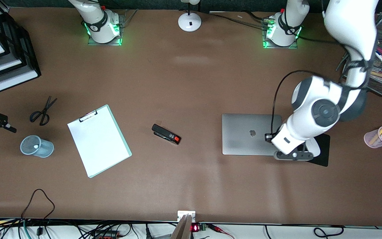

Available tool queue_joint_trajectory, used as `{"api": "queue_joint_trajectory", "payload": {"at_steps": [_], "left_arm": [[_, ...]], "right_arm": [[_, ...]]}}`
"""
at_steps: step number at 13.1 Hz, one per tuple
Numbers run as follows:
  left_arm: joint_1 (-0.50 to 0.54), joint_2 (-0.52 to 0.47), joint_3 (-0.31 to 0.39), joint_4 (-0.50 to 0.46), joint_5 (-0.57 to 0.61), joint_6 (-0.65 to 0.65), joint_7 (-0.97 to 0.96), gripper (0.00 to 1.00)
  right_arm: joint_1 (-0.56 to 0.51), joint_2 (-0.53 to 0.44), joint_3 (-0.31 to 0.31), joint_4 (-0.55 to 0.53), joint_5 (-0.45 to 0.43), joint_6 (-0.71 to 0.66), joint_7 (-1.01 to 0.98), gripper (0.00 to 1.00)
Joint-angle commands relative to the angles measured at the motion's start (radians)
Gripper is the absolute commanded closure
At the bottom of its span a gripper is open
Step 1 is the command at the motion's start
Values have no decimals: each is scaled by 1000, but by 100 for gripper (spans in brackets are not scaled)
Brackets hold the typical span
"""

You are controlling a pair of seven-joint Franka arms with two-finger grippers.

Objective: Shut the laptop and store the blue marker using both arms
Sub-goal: 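Release the marker in the cup while the left gripper shuts the laptop lid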

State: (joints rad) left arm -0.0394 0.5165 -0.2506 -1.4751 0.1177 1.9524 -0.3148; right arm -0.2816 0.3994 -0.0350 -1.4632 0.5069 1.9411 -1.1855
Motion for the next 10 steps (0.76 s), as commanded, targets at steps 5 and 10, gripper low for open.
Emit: {"api": "queue_joint_trajectory", "payload": {"at_steps": [5, 10], "left_arm": [[30, -215, -13, 10, 10, -314, 43, 65], [73, -337, -15, 10, -30, -432, 144, 0]], "right_arm": [[133, -174, 1, -20, -273, -172, 600, 0], [229, -269, 1, -54, -405, -292, 978, 0]]}}
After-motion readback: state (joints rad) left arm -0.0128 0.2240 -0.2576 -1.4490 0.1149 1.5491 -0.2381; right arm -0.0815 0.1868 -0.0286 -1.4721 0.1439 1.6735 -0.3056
